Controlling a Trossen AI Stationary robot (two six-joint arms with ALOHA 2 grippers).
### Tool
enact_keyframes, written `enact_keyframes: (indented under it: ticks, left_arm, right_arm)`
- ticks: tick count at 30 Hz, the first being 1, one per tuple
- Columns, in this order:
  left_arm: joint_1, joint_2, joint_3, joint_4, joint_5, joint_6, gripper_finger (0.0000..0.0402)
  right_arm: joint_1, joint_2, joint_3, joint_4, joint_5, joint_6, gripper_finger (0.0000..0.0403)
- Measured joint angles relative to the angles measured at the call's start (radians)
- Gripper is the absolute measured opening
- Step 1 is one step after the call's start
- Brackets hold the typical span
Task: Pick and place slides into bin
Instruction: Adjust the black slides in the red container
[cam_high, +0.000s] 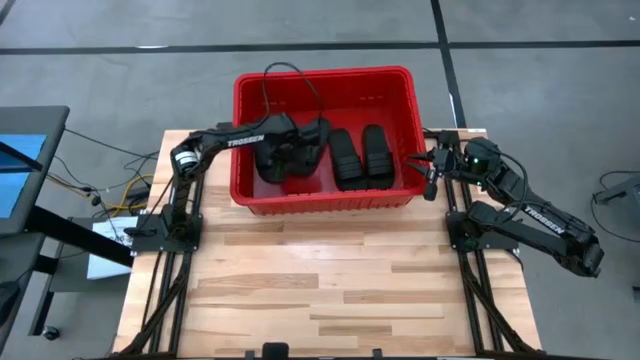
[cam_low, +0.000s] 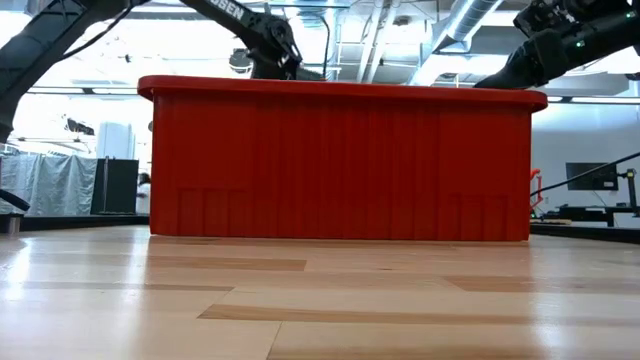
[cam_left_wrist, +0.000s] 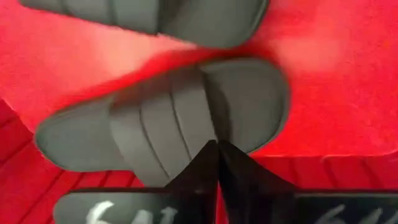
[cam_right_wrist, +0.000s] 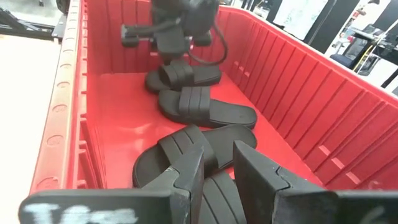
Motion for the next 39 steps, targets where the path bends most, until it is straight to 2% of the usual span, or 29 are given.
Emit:
enact_keyframes:
  ticks: [6,14,19,24,28,30,35,39]
  left_arm:
    - [0.000,-0.038,0.061,0.036,0.095,0.009,0.0000]
    - [0.028,-0.044,0.086,0.476,0.149,0.062,0.0000]
    - [0.041,-0.013,0.086,0.601,0.162,0.064,0.0000]
    - [0.059,0.033,0.086,0.583,0.117,0.094,0.0000]
    - [0.072,0.048,0.083,0.598,0.043,0.123,0.0000]
    - [0.079,0.049,0.087,0.607,0.042,0.156,0.0000]
    - [0.081,0.079,0.084,0.511,0.046,0.214,0.0000]
    - [0.080,0.077,0.083,0.505,0.113,0.221,0.0000]
  right_arm:
    - [0.000,0.000,0.000,0.000,0.000,0.000,0.0077]
    - [0.000,-0.001,0.000,0.000,0.000,-0.001,0.0077]
    - [0.000,-0.002,0.000,0.000,0.000,-0.002,0.0077]
    - [0.000,-0.003,0.000,0.000,0.000,-0.010,0.0077]
    - [0.000,-0.003,0.000,0.000,0.000,-0.010,0.0077]
    - [0.000,-0.003,0.001,0.000,0.000,-0.010,0.0077]
    - [0.002,-0.003,0.001,0.000,0.000,-0.010,0.0077]
    - [0.001,-0.003,0.001,0.001,0.000,-0.010,0.0077]
